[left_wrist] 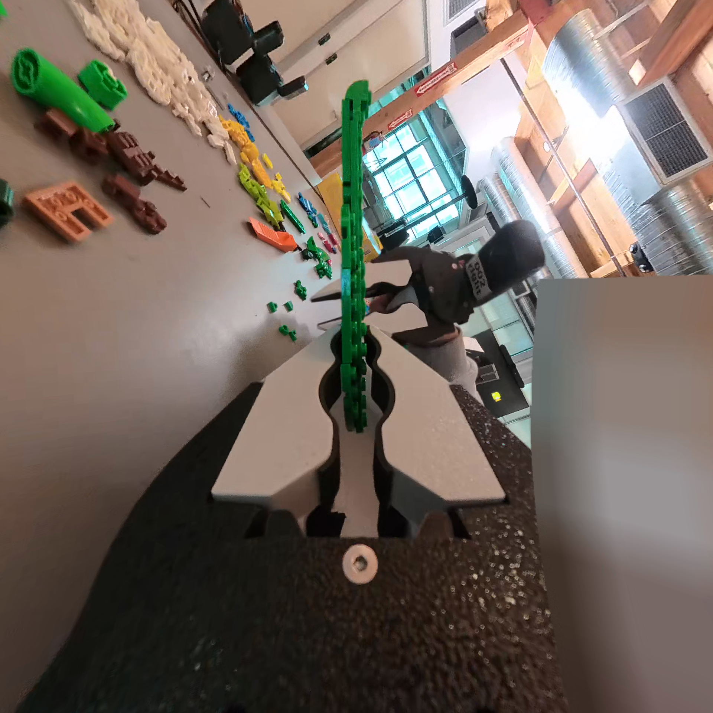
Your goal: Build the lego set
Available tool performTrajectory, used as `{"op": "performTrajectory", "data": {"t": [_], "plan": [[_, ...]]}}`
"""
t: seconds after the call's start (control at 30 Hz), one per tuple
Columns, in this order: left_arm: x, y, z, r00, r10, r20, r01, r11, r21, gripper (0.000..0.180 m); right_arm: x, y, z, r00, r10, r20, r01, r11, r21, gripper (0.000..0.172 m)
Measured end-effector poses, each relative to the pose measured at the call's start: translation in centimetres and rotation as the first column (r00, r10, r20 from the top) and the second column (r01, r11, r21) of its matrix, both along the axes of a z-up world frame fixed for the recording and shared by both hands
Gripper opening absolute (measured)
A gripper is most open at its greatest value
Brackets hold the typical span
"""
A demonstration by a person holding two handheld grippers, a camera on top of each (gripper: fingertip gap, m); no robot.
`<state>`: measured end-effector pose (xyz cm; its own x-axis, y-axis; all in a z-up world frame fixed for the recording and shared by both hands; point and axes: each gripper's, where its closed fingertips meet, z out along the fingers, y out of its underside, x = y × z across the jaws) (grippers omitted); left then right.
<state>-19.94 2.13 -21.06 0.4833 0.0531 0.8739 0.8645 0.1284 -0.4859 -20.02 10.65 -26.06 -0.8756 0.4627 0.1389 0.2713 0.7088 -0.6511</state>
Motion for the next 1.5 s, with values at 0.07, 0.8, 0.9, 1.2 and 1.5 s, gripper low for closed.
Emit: {"op": "performTrajectory", "data": {"t": [0.07, 0.8, 0.9, 1.2, 1.5], "plan": [[0.0, 0.1, -0.1, 1.0, 0.002, -0.009, -0.002, 1.0, -0.012, 0.005, -0.5, 0.4, -0.5, 0.999, 0.025, 0.026, -0.026, 0.999, 0.038, 0.018], [2.1, 1.3, -0.6, 0.986, -0.102, -0.129, 0.088, 0.99, -0.106, 0.005, 0.8, 1.3, -0.1, 0.973, 0.093, 0.213, -0.084, 0.995, -0.05, 0.027], [2.1, 1.3, -0.7, 0.986, -0.102, -0.131, 0.088, 0.99, -0.11, 0.005, 0.2, 1.8, 0.0, 0.972, 0.103, 0.209, -0.102, 0.995, -0.014, 0.027], [1.2, 0.7, -0.3, 0.996, -0.085, -0.02, 0.085, 0.996, -0.015, 0.005, -0.3, 1.0, -0.5, 0.969, 0.187, 0.162, -0.192, 0.981, 0.014, 0.028], [0.8, 0.5, -0.2, 0.998, -0.068, 0.002, 0.068, 0.998, 0.002, 0.005, 0.3, 0.9, -0.9, 0.956, 0.21, 0.204, -0.208, 0.978, -0.034, 0.035]]}}
